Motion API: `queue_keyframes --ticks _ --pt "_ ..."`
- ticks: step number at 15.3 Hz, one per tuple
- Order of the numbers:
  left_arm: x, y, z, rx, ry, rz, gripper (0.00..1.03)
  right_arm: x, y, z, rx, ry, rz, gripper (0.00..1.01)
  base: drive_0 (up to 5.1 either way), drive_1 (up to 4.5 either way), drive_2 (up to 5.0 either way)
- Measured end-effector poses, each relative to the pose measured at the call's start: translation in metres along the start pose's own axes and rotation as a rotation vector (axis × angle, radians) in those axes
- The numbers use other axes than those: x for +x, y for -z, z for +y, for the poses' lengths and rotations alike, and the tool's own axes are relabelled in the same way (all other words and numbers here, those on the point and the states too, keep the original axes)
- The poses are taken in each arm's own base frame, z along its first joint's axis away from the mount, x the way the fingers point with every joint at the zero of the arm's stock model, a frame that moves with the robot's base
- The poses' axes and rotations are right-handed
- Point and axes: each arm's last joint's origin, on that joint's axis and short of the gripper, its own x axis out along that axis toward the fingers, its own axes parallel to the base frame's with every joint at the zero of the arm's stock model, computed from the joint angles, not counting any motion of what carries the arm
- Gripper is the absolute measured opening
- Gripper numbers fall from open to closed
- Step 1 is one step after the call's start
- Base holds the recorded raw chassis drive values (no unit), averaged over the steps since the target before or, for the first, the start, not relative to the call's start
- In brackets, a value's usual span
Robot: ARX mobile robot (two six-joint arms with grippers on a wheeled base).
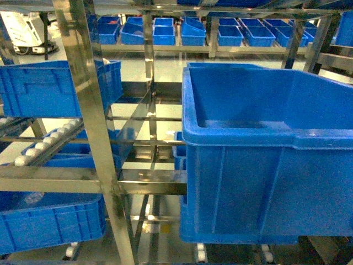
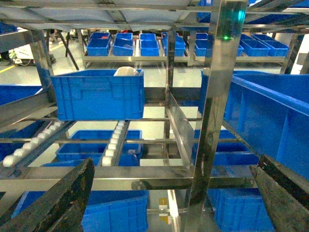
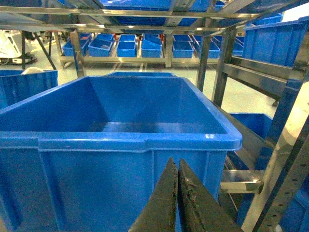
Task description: Place magnetic block on left shelf second layer
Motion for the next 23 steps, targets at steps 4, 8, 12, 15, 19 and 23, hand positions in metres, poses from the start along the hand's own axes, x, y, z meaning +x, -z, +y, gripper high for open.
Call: queue_keyframes --ticks 4,8,12,15,19,23 --pt "0.000 0.000 0.000 0.000 0.000 0.000 0.98 -0.006 0.000 0.000 0.000 0.000 -0.003 0.02 0.0 0.00 0.0" --pt "0.000 0.000 0.000 0.000 0.000 0.000 0.98 -0.018 0.001 0.000 0.000 -0.005 -0.016 0.02 0.0 0.00 0.0" --pt "0.000 0.000 0.000 0.000 0.000 0.000 0.98 -0.018 0.003 0.000 0.000 -0.003 0.008 0.51 0.0 0.00 0.0" --pt "0.000 0.000 0.000 0.000 0.000 0.000 0.98 -0.018 0.003 0.000 0.000 -0.003 0.008 0.81 0.0 0.00 0.0" --pt "0.000 0.000 0.000 0.000 0.000 0.000 0.98 -0.018 0.003 0.000 0.000 -0.002 0.008 0.98 0.0 0.00 0.0" --pt "0.000 0.000 0.000 0.000 0.000 0.000 0.98 -0.018 0.003 0.000 0.000 -0.002 0.008 0.98 0.0 0.00 0.0"
